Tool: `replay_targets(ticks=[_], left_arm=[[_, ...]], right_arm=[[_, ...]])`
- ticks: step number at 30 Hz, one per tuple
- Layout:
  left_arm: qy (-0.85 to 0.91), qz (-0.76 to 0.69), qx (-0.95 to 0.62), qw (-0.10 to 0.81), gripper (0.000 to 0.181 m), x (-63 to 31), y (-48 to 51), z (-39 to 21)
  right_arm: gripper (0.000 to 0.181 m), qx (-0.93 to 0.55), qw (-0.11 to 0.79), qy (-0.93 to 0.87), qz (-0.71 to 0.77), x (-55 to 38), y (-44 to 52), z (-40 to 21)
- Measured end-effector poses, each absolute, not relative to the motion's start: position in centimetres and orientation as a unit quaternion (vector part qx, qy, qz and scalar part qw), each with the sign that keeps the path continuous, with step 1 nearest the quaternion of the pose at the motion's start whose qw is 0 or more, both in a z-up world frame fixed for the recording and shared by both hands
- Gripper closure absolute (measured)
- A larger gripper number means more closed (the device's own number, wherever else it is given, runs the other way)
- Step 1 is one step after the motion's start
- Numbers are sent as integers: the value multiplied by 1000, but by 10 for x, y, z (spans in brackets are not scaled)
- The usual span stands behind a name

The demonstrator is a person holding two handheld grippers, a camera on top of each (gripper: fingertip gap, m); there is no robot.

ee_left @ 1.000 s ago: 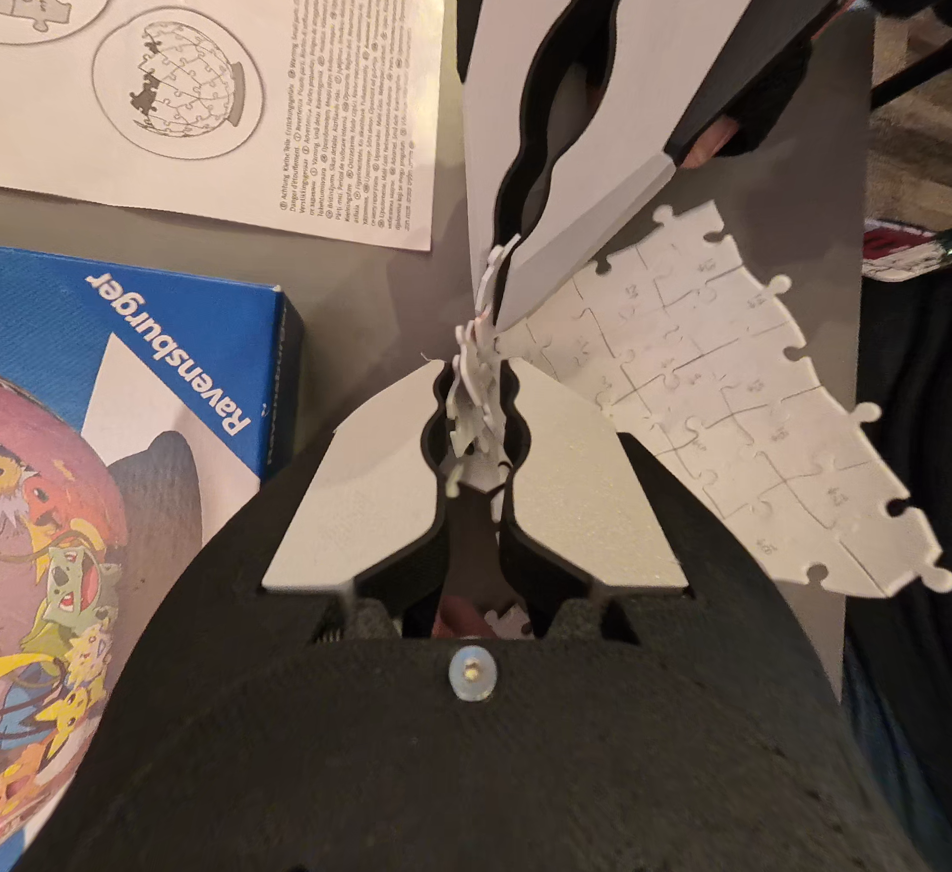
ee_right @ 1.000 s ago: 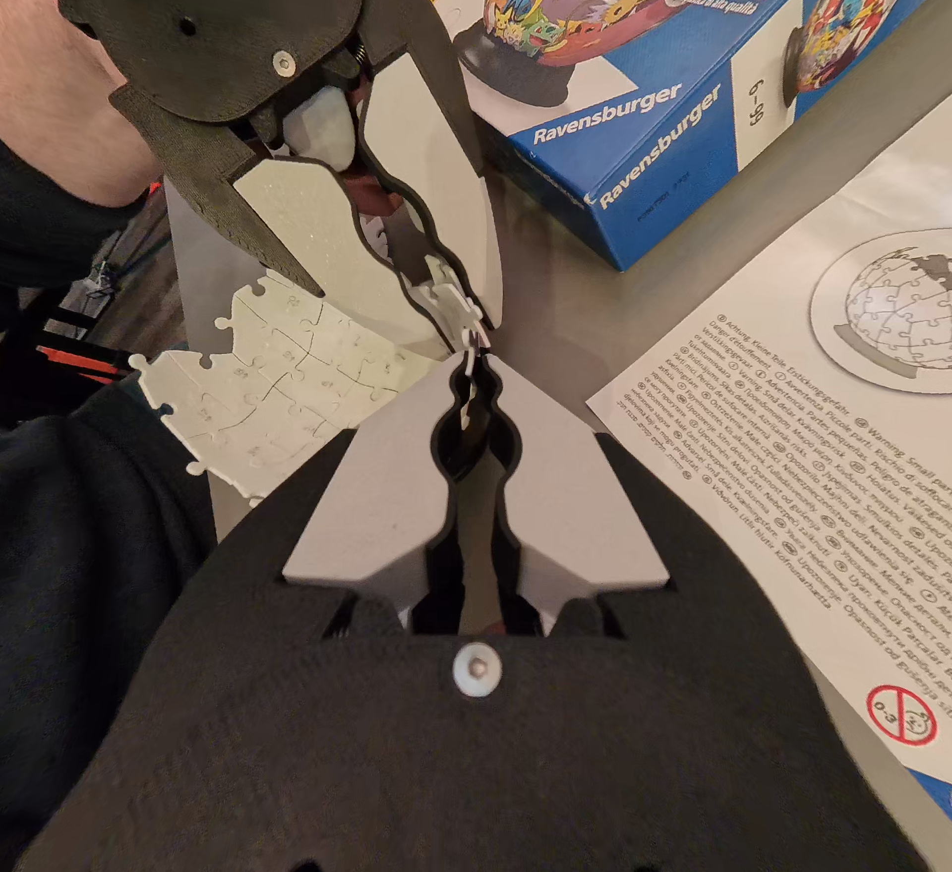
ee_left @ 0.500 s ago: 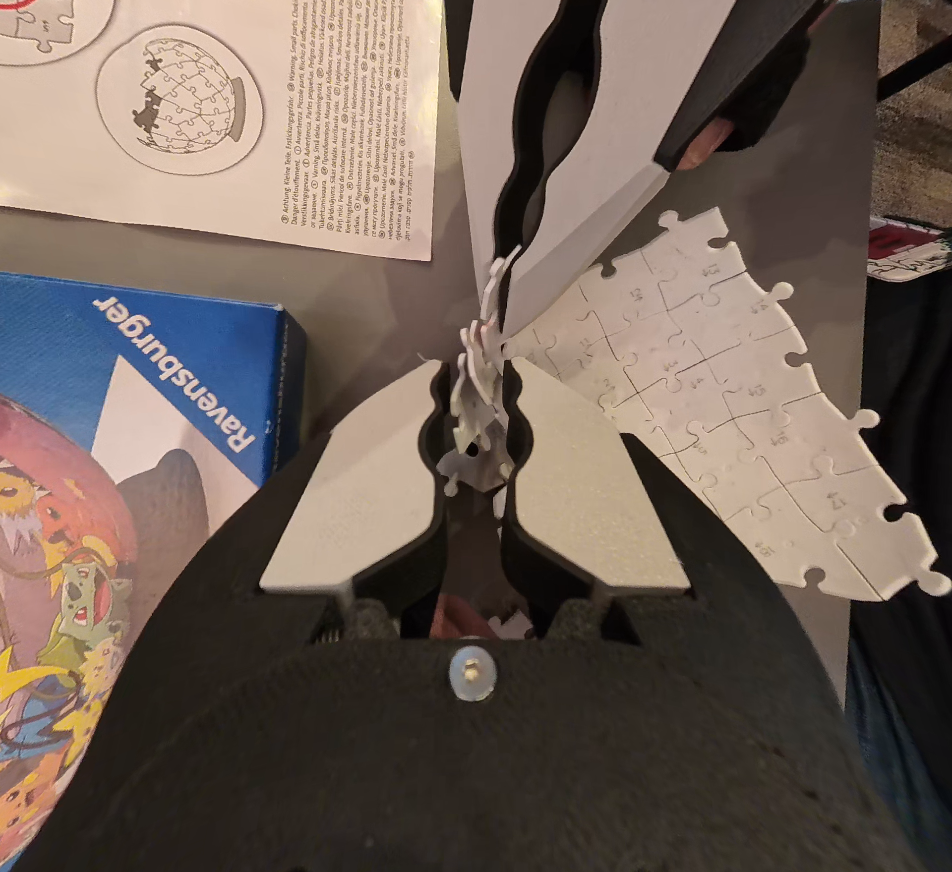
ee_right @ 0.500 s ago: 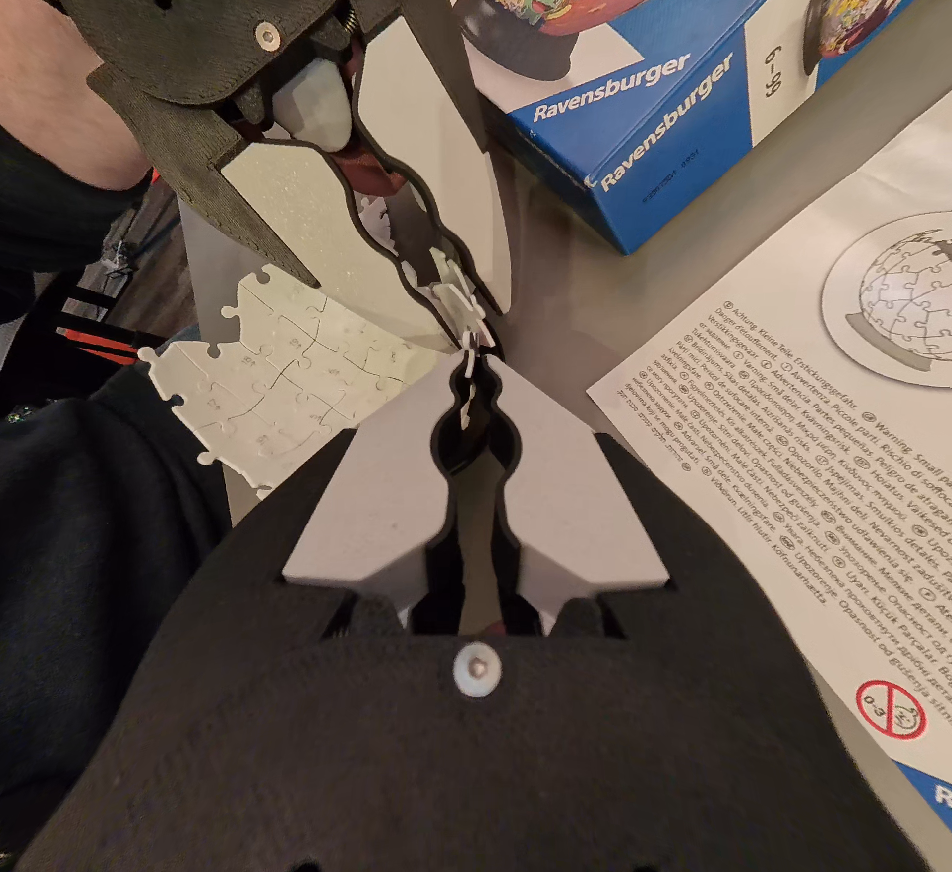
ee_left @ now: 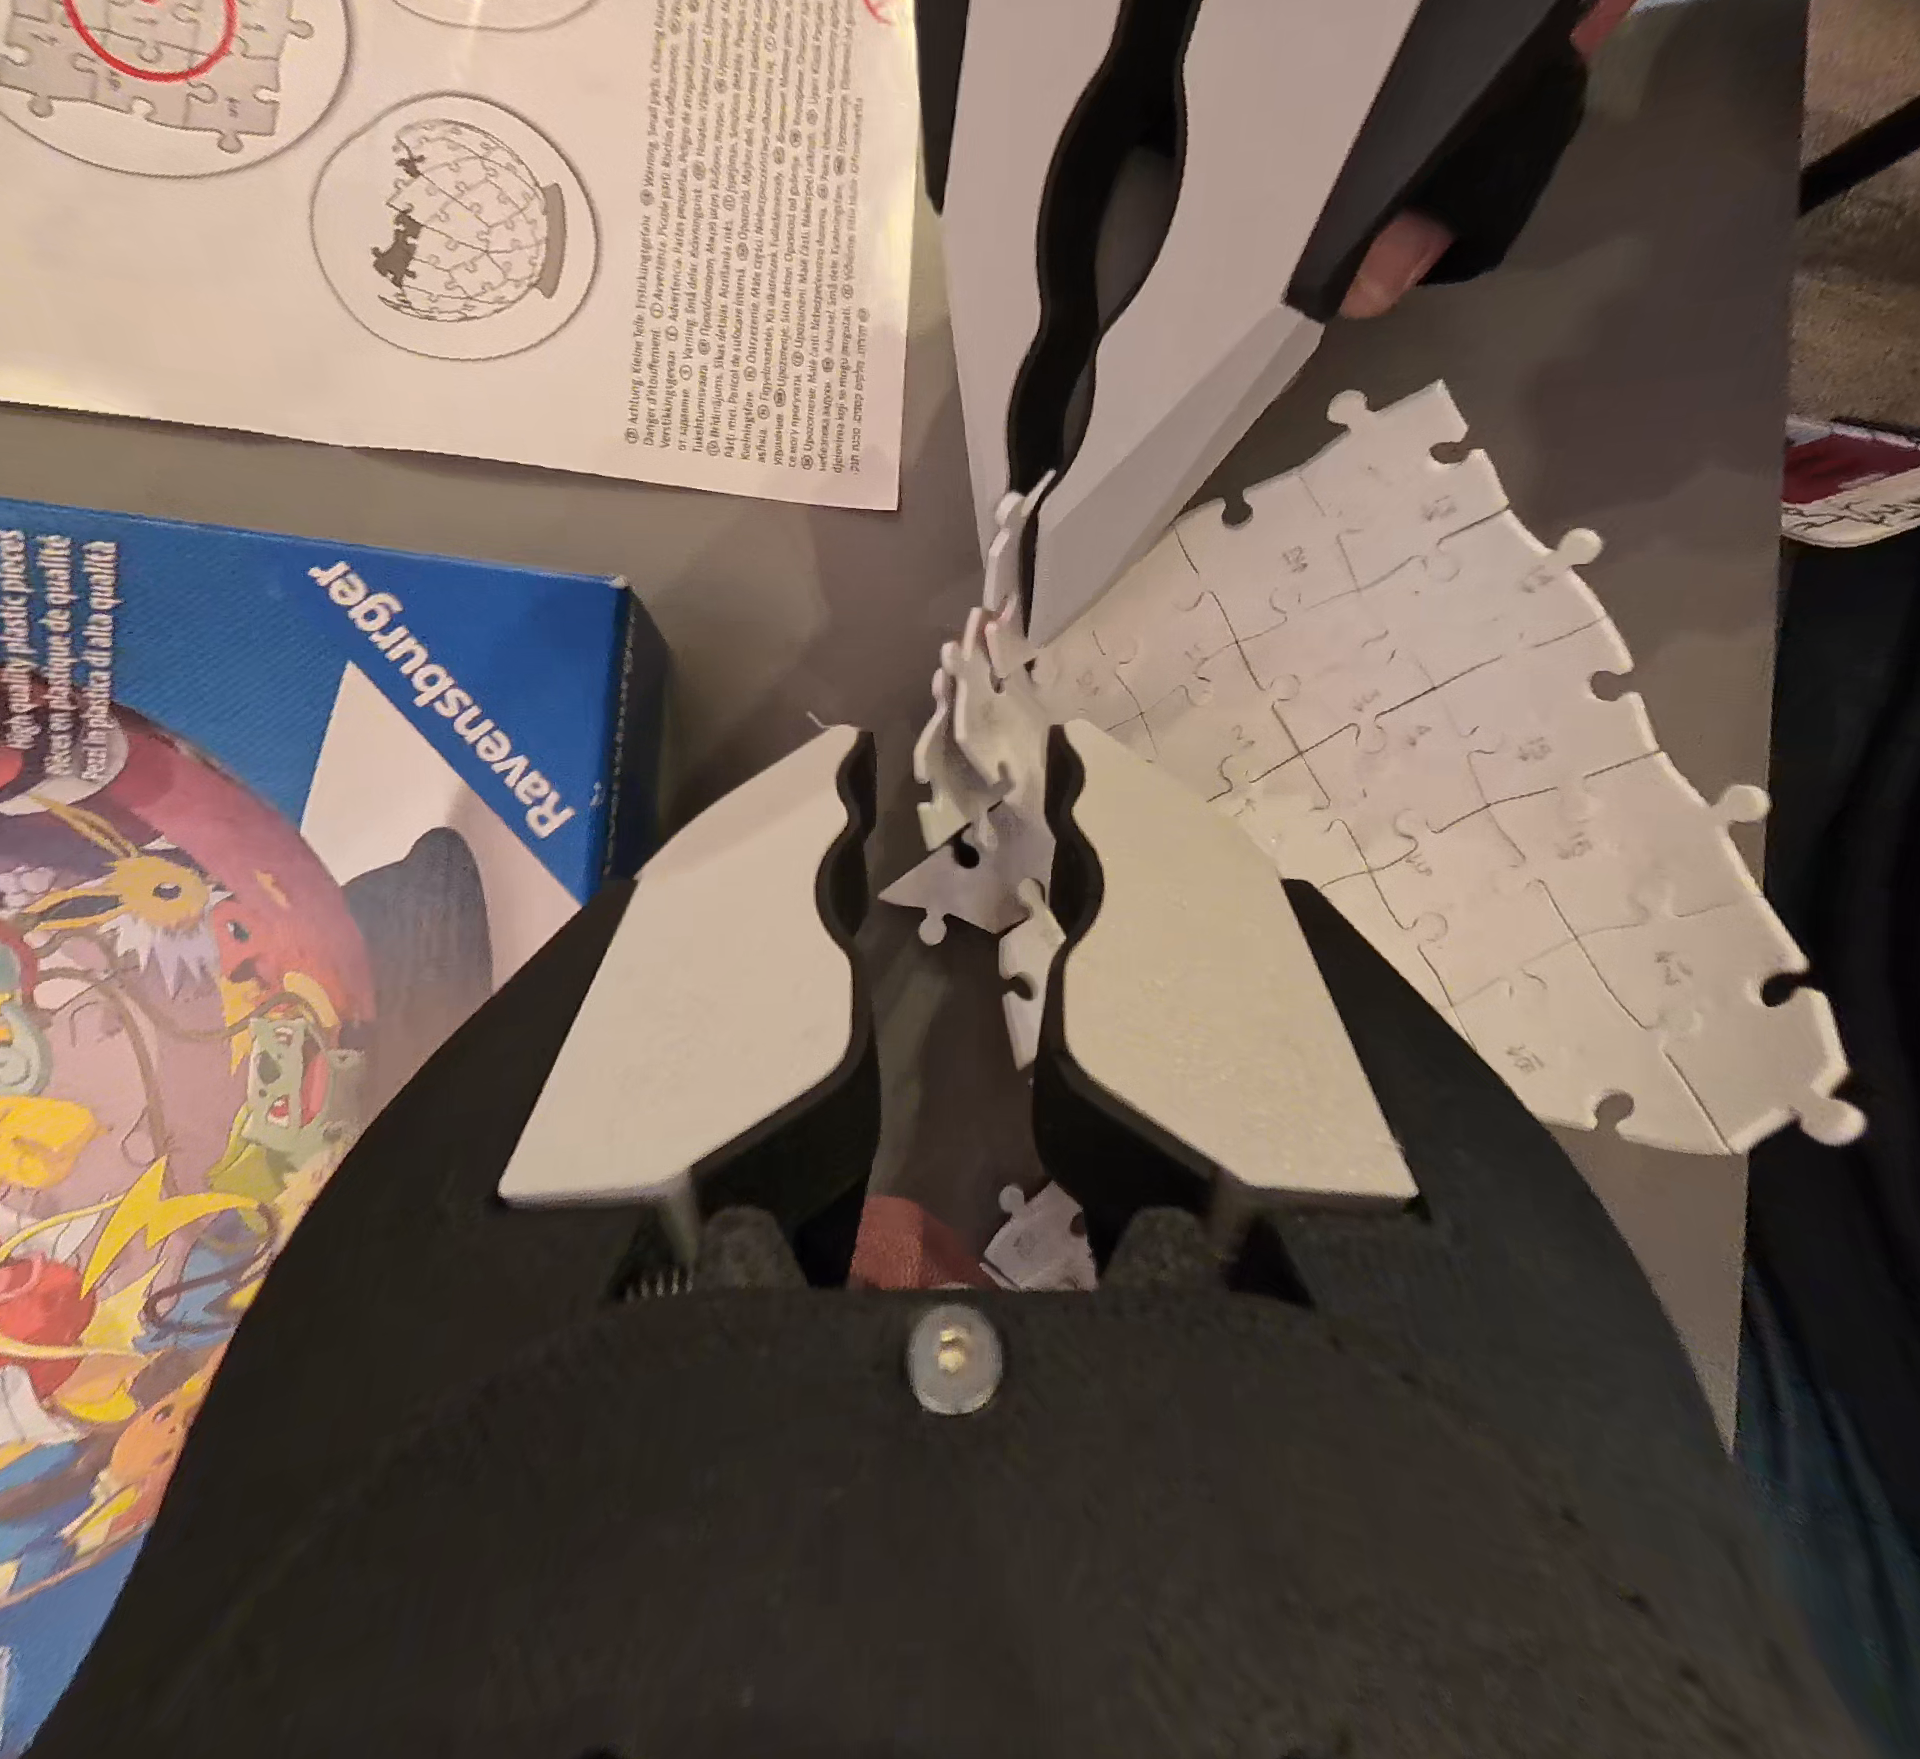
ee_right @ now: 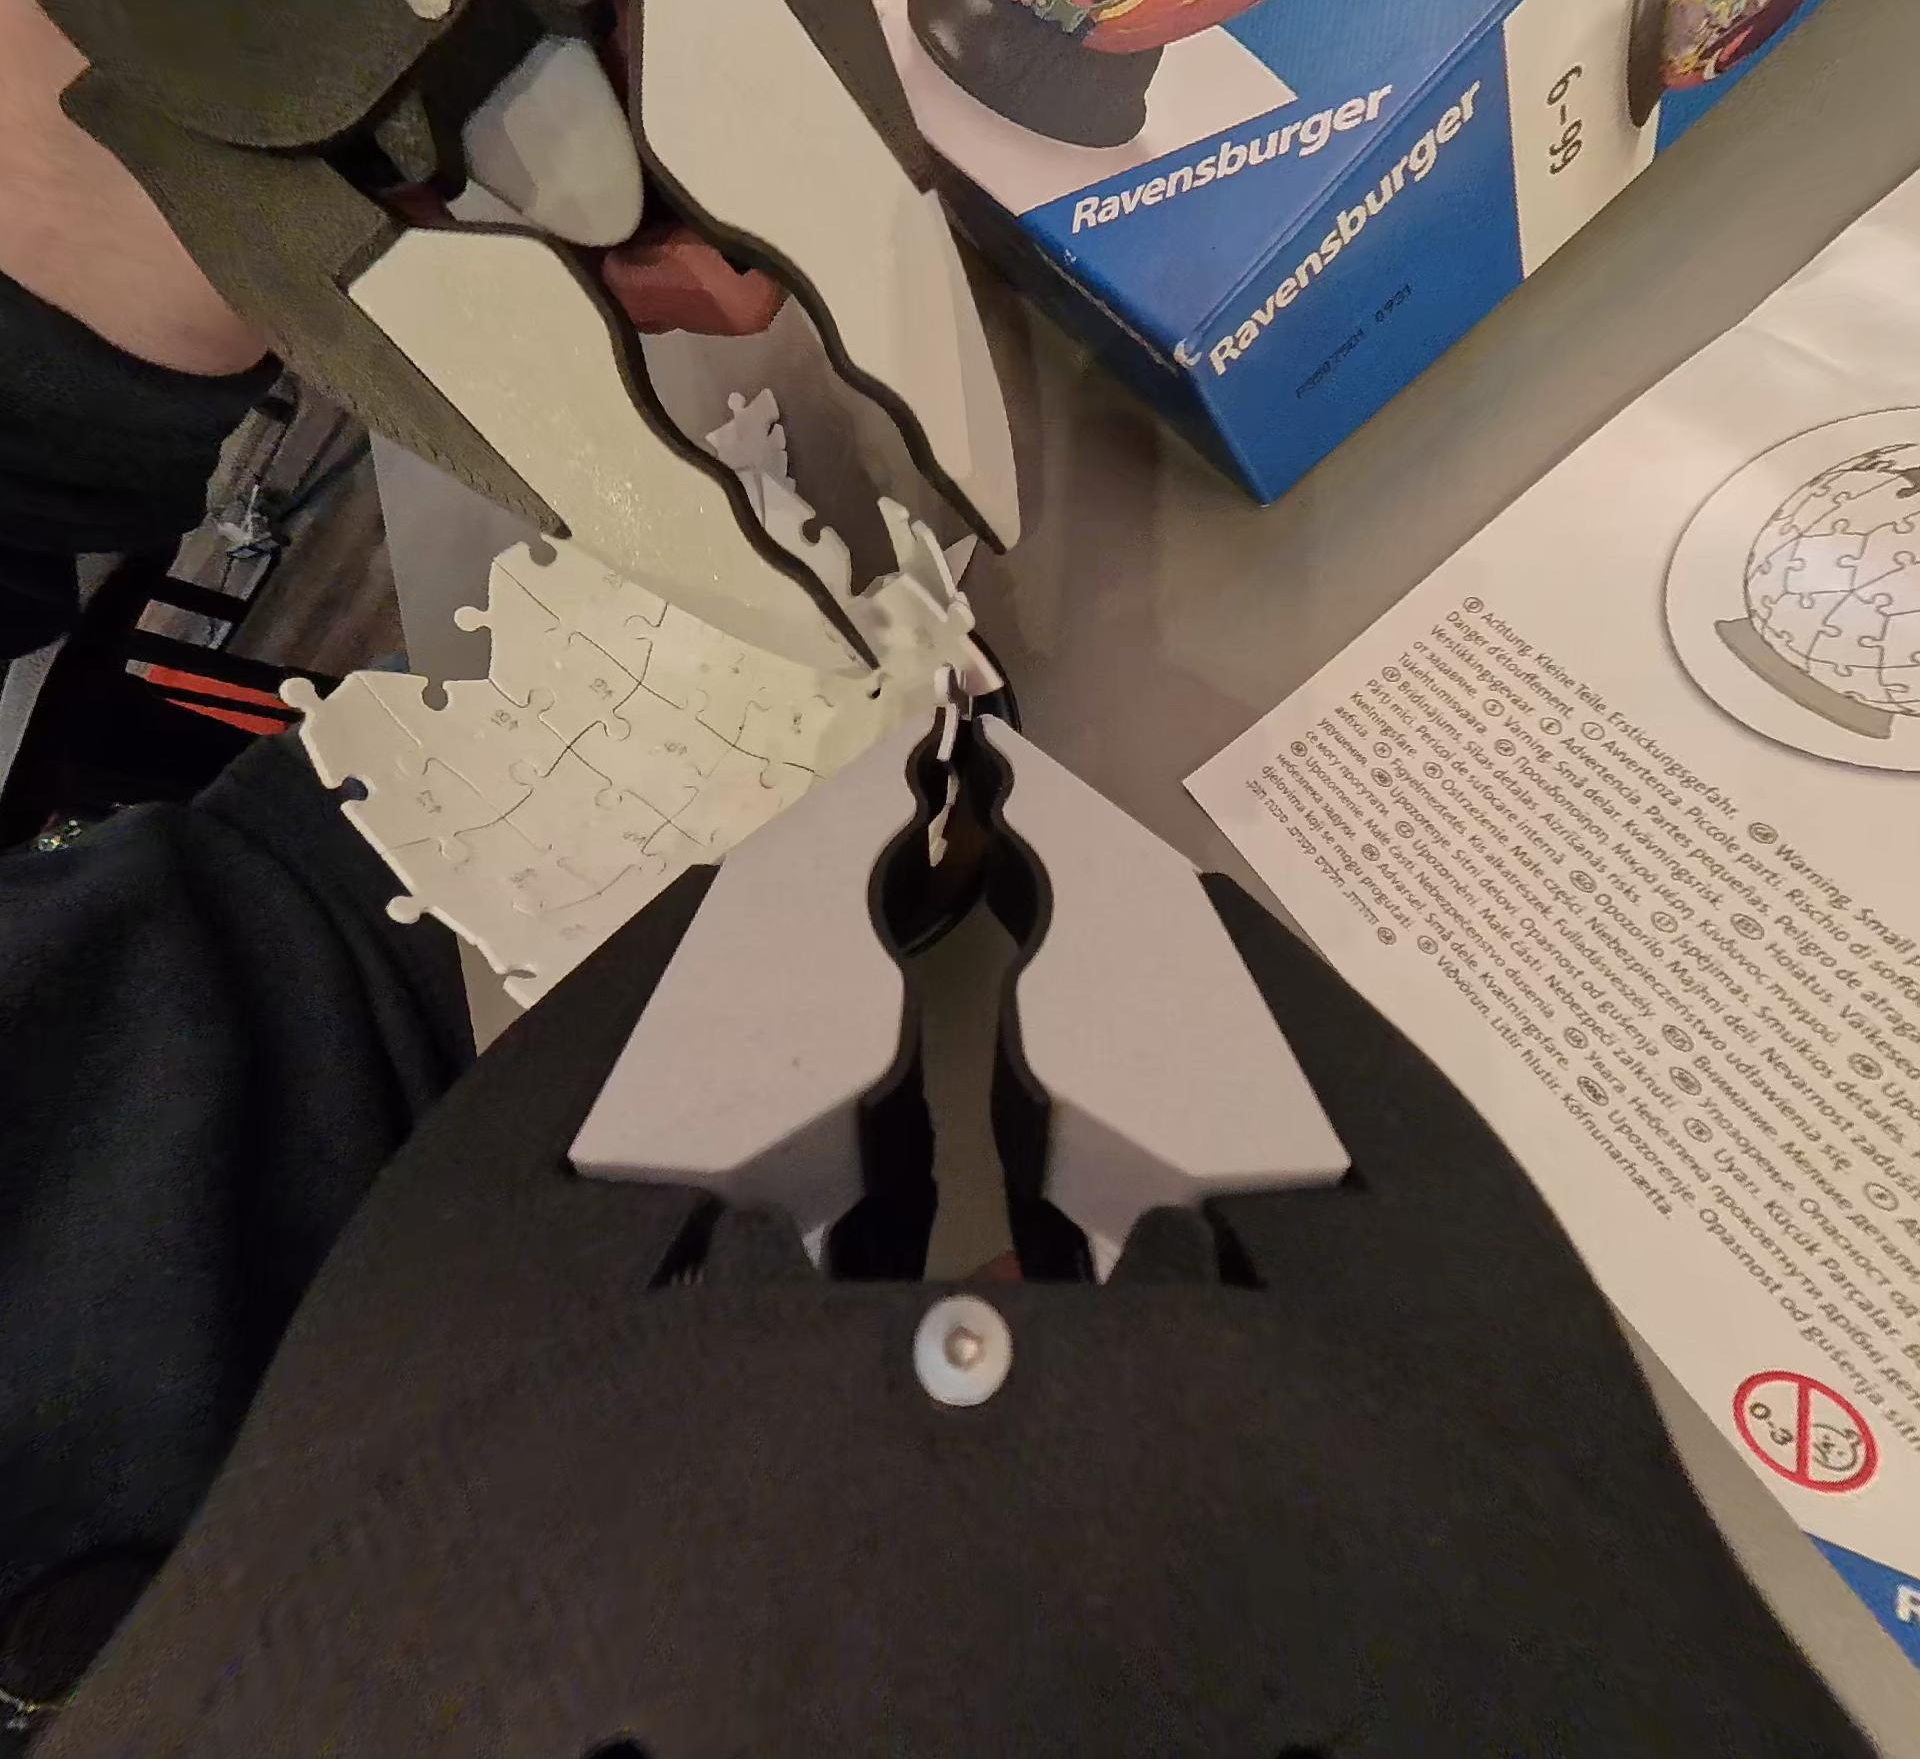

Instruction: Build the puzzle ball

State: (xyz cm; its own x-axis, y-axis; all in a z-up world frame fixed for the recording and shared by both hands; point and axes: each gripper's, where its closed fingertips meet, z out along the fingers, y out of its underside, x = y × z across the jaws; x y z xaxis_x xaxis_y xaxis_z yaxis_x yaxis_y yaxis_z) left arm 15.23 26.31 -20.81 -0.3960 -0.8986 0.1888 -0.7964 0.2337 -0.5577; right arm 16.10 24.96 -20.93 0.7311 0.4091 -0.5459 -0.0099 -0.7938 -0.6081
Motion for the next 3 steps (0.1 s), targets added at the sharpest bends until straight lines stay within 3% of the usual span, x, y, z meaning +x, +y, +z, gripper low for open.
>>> replay_targets(ticks=[1, 3], left_arm=[[784, -294, -541, 85, 150, 153, 262, -210], [790, -285, -535, 92, 152, 155, 263, -211]], right_arm=[[180, -882, 299, -113, 347, 161, 250, -209], [180, -883, 298, -113, 345, 162, 250, -209]])
